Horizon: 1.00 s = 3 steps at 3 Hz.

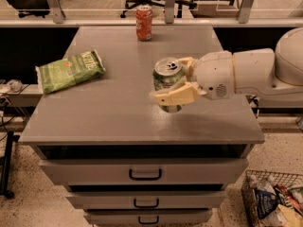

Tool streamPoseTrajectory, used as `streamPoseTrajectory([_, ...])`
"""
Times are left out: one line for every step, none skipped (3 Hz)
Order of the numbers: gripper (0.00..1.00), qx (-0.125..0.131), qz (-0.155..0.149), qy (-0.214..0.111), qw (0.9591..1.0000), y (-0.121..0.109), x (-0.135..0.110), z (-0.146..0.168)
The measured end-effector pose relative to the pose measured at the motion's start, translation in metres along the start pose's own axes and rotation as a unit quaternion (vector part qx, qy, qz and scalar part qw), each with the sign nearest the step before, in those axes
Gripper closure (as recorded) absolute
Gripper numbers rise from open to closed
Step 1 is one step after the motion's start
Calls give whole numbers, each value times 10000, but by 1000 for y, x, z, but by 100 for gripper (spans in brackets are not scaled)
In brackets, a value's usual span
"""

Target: Move green can near coke can

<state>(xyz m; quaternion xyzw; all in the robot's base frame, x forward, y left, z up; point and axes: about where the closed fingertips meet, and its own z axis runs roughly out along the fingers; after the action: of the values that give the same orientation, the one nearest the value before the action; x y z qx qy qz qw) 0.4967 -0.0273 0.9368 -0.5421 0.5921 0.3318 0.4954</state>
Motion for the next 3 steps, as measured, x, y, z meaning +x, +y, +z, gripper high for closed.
streamPoseTrajectory([100, -17, 9, 5, 10000, 1, 1, 1])
streamPoseTrajectory([100, 158, -55, -107, 9998, -7, 3, 3])
streamPoseTrajectory([100, 734, -296, -437, 9959, -52, 11, -10])
